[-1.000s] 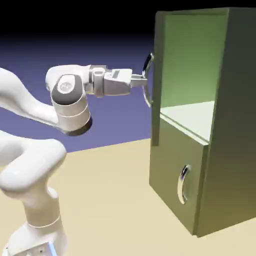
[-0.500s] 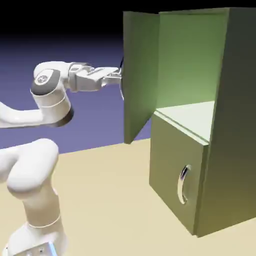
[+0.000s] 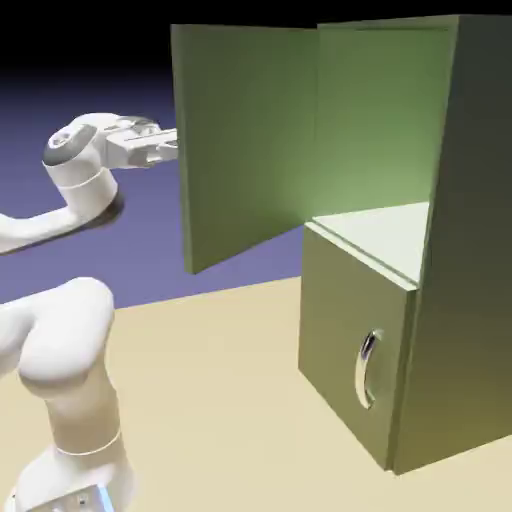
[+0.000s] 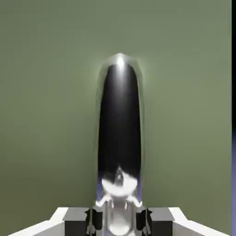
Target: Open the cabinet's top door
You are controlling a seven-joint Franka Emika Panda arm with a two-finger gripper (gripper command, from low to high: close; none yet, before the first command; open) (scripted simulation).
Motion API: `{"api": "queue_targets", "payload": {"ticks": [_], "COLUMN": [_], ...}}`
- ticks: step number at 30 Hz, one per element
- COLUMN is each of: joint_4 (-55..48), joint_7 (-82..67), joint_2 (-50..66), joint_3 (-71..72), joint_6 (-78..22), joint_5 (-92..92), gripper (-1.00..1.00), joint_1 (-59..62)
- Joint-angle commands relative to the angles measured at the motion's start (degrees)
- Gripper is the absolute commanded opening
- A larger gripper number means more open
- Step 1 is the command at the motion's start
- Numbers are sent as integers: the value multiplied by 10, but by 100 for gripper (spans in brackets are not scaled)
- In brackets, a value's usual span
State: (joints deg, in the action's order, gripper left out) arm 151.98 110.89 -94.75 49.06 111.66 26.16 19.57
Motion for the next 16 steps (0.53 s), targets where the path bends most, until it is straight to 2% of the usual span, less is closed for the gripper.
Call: {"api": "queue_targets", "payload": {"ticks": [1, 15, 16], "joint_4": [-19, -300, -300], "joint_7": [1, -16, -16], "joint_2": [3, 32, 32], "joint_3": [13, 117, 117], "joint_6": [-26, -317, -317], "joint_5": [-8, -62, -62], "gripper": [-100, -100, 100], "joint_1": [11, 210, 210]}}
